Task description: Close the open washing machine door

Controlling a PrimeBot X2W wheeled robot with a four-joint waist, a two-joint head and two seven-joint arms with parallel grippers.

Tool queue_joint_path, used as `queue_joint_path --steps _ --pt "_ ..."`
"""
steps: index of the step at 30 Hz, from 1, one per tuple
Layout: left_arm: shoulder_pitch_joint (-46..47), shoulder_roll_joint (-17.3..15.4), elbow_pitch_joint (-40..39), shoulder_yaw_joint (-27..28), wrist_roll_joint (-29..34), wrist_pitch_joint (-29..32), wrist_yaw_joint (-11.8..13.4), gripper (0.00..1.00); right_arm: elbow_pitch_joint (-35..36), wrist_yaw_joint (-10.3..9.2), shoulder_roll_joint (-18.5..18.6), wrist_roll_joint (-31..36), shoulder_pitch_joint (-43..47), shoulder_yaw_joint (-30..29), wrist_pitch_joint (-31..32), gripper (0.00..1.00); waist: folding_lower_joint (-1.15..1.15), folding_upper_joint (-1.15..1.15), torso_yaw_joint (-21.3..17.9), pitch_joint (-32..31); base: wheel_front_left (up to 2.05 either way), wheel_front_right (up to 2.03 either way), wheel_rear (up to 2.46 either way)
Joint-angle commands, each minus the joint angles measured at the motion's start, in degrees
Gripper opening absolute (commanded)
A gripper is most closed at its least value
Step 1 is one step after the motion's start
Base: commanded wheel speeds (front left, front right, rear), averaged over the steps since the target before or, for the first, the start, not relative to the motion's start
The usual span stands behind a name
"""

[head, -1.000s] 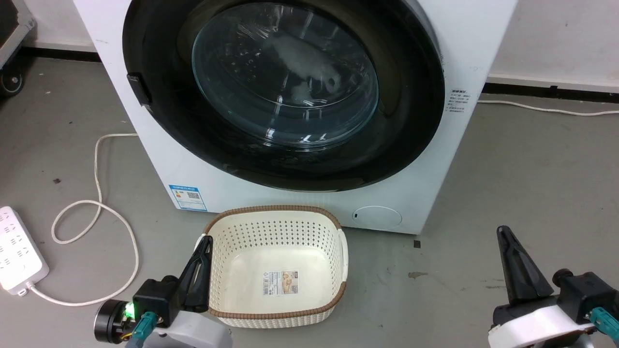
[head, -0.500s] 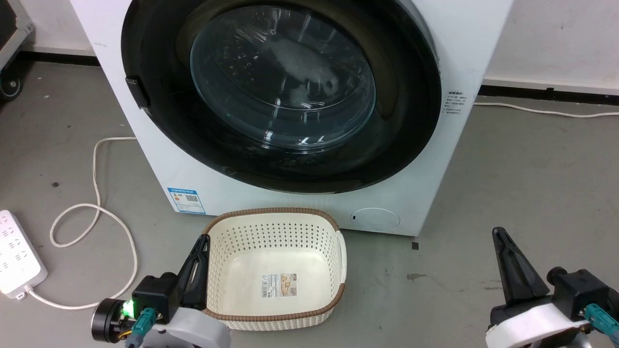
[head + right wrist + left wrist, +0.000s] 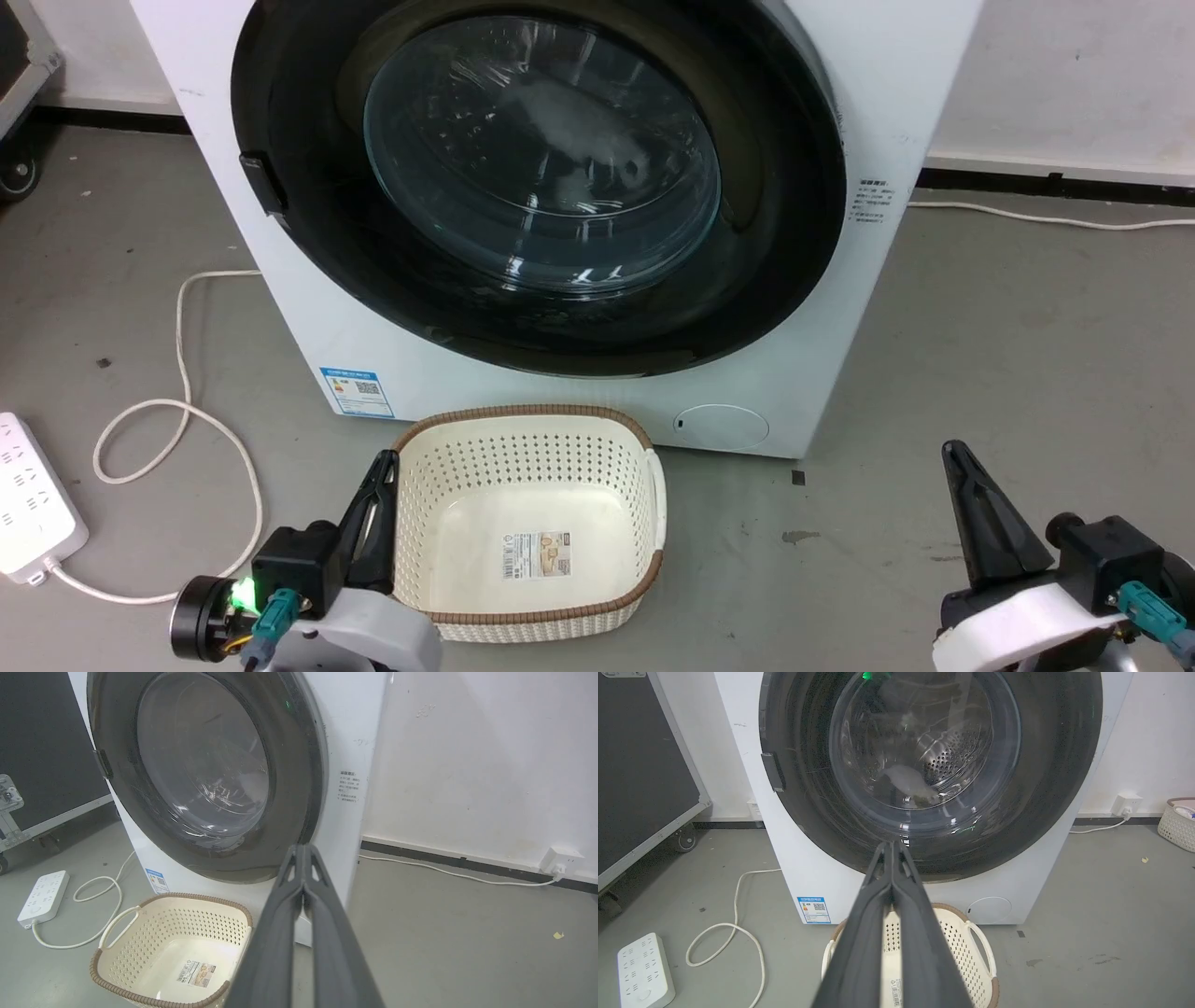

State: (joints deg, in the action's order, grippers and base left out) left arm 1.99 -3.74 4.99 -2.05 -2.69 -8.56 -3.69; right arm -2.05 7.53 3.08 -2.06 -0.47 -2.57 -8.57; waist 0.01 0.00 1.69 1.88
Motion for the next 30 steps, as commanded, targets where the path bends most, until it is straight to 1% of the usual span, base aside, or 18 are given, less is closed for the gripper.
queue_joint_path --steps 1,30 --pt "-0.88 0.22 -0.45 0.22 0.39 0.45 0.23 0.00 0.44 -0.02 -0.09 0.22 0.21 0.15 0.43 0.00 -0.01 0.00 -0.03 -0.04 0.00 0.00 0.00" --pt "-1.34 0.49 -2.35 0.99 1.35 3.85 1.68 0.00 1.11 -0.03 -0.14 0.99 0.32 1.16 3.84 0.00 -0.01 0.00 -0.73 -0.81 0.00 0.00 0.00"
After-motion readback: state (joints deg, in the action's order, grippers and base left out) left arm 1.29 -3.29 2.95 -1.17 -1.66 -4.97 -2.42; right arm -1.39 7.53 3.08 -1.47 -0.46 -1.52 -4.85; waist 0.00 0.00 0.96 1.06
